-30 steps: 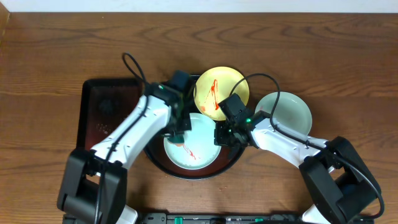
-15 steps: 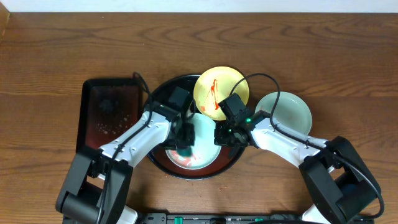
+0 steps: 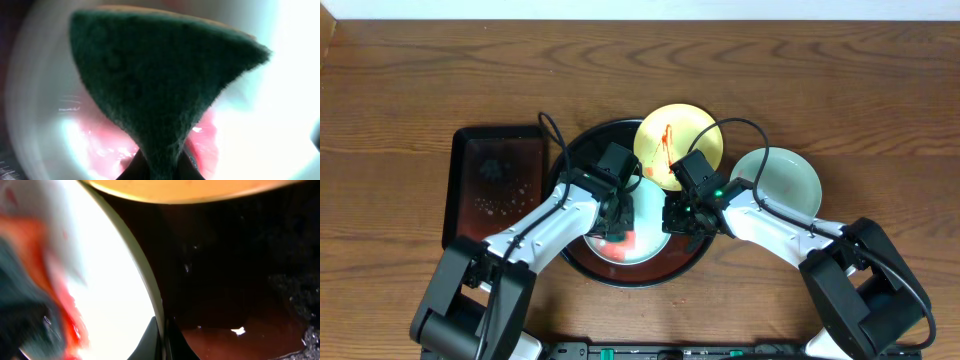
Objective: Clean dirty plates on tray and stack at the side
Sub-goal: 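Scrub the lower mint-green plate with the sponge in the left gripper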
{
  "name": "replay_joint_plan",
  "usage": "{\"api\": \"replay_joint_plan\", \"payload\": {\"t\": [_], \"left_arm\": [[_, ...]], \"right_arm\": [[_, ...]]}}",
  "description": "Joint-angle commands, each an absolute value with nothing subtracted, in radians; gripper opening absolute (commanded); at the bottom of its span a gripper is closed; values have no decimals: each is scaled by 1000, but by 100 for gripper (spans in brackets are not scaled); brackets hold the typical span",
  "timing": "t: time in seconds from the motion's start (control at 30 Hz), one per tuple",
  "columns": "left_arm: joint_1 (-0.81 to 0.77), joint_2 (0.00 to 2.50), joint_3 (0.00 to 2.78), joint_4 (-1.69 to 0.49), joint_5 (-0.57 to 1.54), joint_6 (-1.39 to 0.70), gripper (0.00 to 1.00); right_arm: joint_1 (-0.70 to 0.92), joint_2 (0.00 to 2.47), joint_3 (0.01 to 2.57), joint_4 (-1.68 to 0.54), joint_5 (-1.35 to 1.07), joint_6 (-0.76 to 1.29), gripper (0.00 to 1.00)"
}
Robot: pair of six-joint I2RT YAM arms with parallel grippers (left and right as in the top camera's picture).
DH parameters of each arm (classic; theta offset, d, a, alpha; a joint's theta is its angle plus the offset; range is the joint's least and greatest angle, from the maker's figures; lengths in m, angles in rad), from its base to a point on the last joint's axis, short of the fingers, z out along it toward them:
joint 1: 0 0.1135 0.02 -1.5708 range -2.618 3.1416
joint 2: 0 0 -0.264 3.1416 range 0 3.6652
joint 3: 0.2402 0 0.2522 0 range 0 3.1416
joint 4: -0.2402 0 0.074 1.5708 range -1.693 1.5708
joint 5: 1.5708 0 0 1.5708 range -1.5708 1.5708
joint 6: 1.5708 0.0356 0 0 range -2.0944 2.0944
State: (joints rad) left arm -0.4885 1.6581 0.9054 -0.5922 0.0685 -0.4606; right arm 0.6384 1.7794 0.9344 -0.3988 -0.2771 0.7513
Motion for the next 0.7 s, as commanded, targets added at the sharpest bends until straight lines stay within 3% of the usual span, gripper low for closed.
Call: {"api": "replay_joint_plan", "payload": {"t": [0.0,0.13,0.47,0.67], "left_arm": [[-468,1672,896,-587,-379,-611,7],[-474,1672,896,-651,-259,-576,7],[-514,1672,896,-755,375,-202,7],[-516,1672,896,-670,401,-127,7]], "right_arm": [[630,1802,937,-411,-236,755,1],[630,1802,936,-411,-236,755,1],[631,1802,936,-412,-237,755,1],[641,1802,936,-415,-233,750,1]]}}
